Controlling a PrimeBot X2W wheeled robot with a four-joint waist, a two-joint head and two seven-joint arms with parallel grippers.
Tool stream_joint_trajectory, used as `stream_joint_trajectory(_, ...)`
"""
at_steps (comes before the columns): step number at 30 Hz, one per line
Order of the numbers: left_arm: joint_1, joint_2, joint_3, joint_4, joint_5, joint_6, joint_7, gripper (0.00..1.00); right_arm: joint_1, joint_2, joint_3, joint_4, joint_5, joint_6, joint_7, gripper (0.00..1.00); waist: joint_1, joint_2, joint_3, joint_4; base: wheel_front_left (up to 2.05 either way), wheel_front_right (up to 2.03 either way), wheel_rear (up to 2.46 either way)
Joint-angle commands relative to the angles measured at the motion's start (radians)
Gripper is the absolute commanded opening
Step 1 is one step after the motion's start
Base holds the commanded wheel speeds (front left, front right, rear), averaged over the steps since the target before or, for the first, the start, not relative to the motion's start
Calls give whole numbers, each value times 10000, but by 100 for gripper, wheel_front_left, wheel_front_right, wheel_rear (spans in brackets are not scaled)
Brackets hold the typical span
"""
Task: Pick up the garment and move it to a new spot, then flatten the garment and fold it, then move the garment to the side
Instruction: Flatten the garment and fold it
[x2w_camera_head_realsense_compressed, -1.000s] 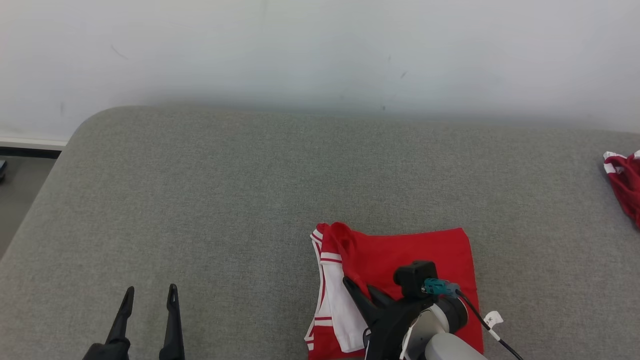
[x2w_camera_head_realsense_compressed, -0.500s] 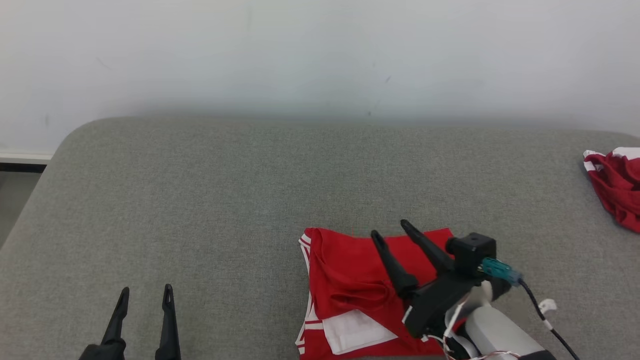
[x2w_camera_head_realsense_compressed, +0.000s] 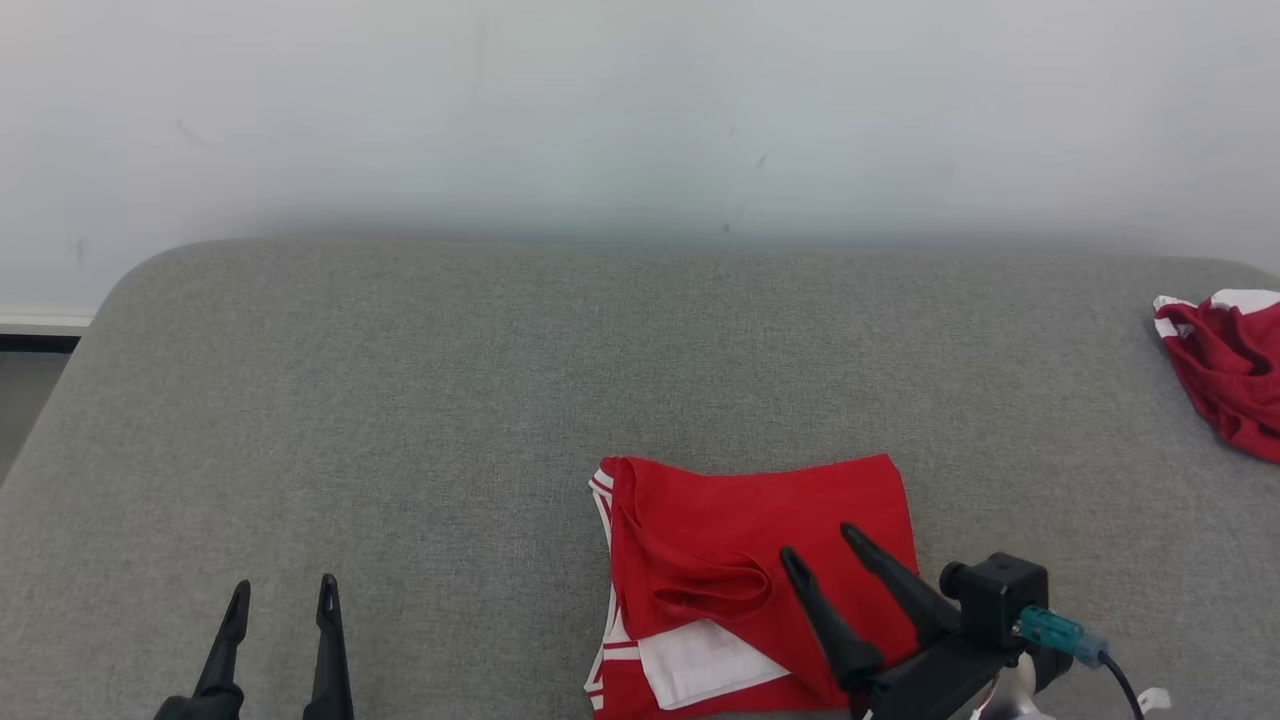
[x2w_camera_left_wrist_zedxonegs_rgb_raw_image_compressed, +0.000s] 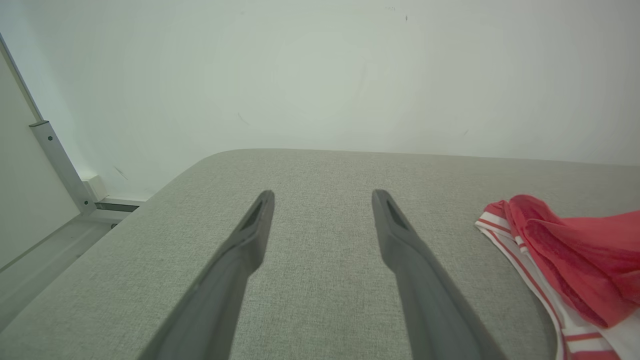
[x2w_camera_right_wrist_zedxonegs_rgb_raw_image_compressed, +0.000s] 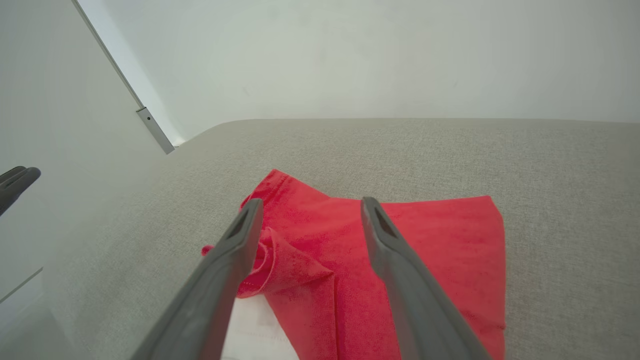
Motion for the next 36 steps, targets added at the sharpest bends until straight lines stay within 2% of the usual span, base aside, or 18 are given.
stream_joint_trajectory(1, 96, -37, 26, -25, 91, 2, -30, 100, 186, 98, -17, -156, -61, -30, 90, 100, 0, 0, 4, 12, 0, 0, 0)
stream_joint_trajectory(4, 5, -50, -31, 7, 109, -23, -30, 100, 467, 275, -118, -442, -119, -30, 442, 100, 0, 0, 20, 92, 0, 0, 0)
stream_joint_trajectory(10, -86, -76, -96, 53, 132, -57, -30, 100, 373, 521, -117, 5, -217, -30, 835, 100, 0, 0, 105, 282, 0, 0, 0)
stream_joint_trajectory(11, -98, -78, -98, 66, 133, -64, -30, 100, 300, 579, -101, 112, -219, -30, 860, 47, 0, 0, 124, 314, 0, 0, 0)
stream_joint_trajectory(12, -115, -81, -97, 79, 131, -69, -30, 100, 237, 618, -75, 243, -217, -30, 914, 35, 0, 0, 143, 349, 0, 0, 0)
stream_joint_trajectory(13, -128, -83, -95, 85, 128, -72, -30, 100, 185, 621, -31, 356, -284, -30, 927, 4, 0, 0, 157, 386, 0, 0, 0)
stream_joint_trajectory(14, -132, -84, -97, 97, 132, -75, -30, 100, 135, 659, -23, 442, -310, -30, 921, 0, 0, 0, 167, 421, 0, 0, 0)
stream_joint_trajectory(20, -99, -94, -10, 119, 141, -92, -30, 100, -31, 802, 251, 551, -313, -30, 816, 0, 0, 0, 139, 506, 0, 0, 0)
stream_joint_trajectory(31, -90, -112, -30, 182, 109, -84, -30, 100, 628, 1182, 1091, -487, 364, -30, 1314, 0, 0, 0, 106, 557, 0, 0, 0)
stream_joint_trajectory(32, -100, -116, -35, 189, 95, -87, -30, 100, 691, 1211, 1135, -563, 405, -30, 1373, 13, 0, 0, 116, 557, 0, 0, 0)
stream_joint_trajectory(33, -107, -117, -36, 197, 84, -83, -30, 100, 735, 1252, 1197, -639, 462, -30, 1406, 100, 0, 0, 124, 555, 0, 0, 0)
stream_joint_trajectory(36, -135, -124, -33, 223, 70, -90, -30, 100, 831, 1219, 1381, -729, 577, -30, 1411, 100, 0, 0, 144, 549, 0, 0, 0)
